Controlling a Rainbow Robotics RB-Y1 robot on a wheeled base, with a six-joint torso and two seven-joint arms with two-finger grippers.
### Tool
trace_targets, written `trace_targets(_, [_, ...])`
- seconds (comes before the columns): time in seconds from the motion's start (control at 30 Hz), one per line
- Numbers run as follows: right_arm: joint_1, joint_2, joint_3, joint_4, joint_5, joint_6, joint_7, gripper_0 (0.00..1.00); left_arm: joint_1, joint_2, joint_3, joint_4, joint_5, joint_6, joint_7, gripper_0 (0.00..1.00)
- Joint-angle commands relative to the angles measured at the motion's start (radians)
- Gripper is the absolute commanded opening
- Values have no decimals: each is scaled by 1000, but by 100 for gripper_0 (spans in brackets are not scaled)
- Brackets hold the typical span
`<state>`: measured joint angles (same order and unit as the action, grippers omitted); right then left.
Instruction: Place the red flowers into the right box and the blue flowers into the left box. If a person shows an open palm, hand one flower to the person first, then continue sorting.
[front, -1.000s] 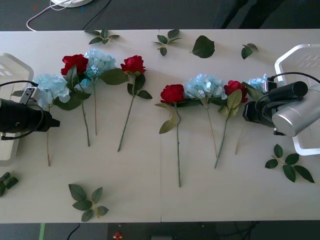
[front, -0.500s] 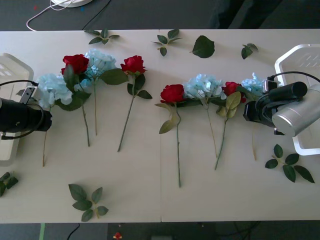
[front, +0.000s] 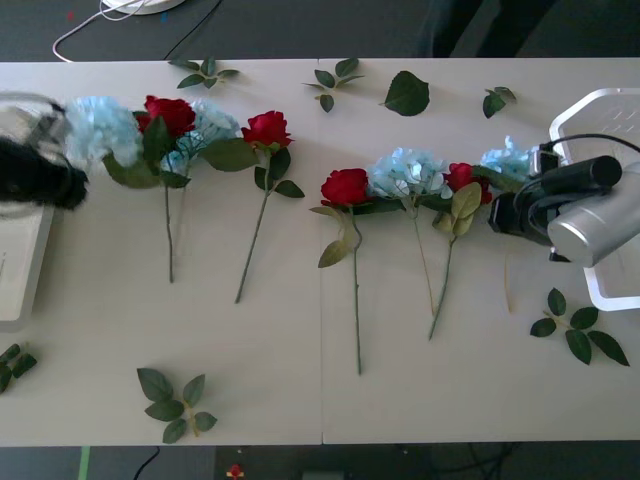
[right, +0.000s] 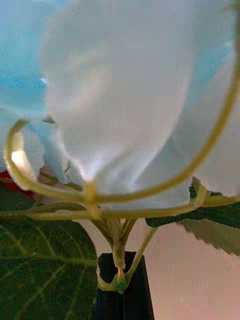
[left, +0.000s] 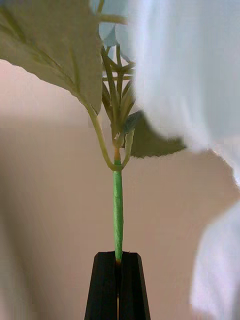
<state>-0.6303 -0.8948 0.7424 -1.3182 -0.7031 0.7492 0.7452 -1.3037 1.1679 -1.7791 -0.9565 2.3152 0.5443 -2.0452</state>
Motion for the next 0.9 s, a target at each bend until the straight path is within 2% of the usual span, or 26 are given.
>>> trace_targets(0.03, [-25,-29,-86,-62,-24,-7,3,0,-180,-7,20,90,-71,135,53,0])
trace_targets(0.13, [-2,-56,-149,-104,-85,18,66,0,-236,4,35,128,-74,210,42,0])
trace_targets(0.27, [58,-82,-298,-200,-190,111,181,0,-292,36,50,171,-65,347,25,0])
trace_targets(0.43, [173,-84,-528,-391,-319,226,350,0,-282,95,64,234,29,496,-89,0])
trace_targets(0.6, [281,-81,-678,-578,-426,243,507,0,-264,81,69,321,121,562,-194,0])
trace_targets(0.67, [313,-72,-729,-650,-470,243,582,0,-235,82,113,326,124,557,-210,0])
trace_targets(0.73, [330,-55,-762,-711,-515,243,655,0,-175,84,225,326,92,553,-210,0])
trace_targets(0.9, [342,11,-808,-802,-671,243,803,0,23,88,584,251,-122,493,-207,0])
